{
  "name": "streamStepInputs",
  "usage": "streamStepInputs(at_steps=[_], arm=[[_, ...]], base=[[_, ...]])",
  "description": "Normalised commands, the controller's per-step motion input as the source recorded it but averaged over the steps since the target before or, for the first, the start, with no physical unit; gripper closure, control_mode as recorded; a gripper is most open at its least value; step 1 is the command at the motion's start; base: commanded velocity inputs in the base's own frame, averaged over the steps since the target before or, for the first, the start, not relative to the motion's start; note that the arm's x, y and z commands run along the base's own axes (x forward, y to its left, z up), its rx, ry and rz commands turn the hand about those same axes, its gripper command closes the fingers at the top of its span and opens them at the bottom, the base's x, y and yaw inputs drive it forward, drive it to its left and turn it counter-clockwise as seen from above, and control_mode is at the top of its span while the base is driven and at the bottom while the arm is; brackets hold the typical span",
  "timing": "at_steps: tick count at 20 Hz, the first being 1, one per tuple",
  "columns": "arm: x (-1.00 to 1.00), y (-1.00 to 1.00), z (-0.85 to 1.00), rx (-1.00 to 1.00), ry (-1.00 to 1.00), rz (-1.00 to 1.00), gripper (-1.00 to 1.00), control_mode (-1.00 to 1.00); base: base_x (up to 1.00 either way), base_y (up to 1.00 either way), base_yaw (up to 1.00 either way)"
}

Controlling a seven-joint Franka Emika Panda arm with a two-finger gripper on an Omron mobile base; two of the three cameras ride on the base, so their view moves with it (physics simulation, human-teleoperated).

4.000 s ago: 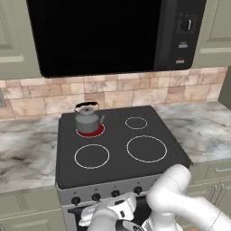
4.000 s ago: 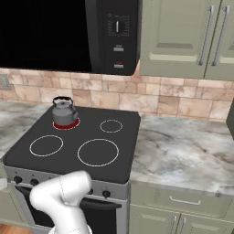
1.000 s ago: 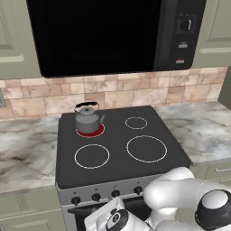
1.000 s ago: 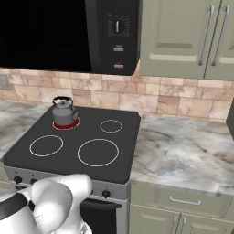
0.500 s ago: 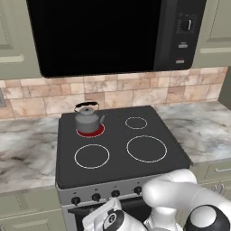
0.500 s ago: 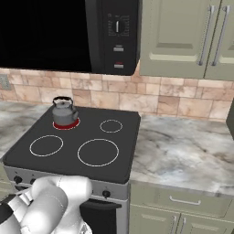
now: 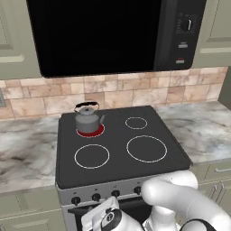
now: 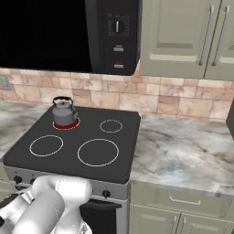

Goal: The kettle is done boiling. Turn off the stove, then wait for 300 timesteps before moving the kettle to the dining table.

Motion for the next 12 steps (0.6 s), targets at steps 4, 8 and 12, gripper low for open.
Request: streamStepInputs(at_steps=[4, 8, 12], arm=[[0.18, 0.0, -0.05, 0.0, -0.01, 0.0, -1.0, -1.0], [0.23, 0.05, -0.12, 0.0, 0.0, 0.0, -1.0, -1.0], [0.2, 0.06, -0.15, 0.0, 0.0, 0.0, -1.0, -1.0]], base=[[0.0, 0.0, 0.0], [0.0, 0.0, 0.0], [0.0, 0.0, 0.0]])
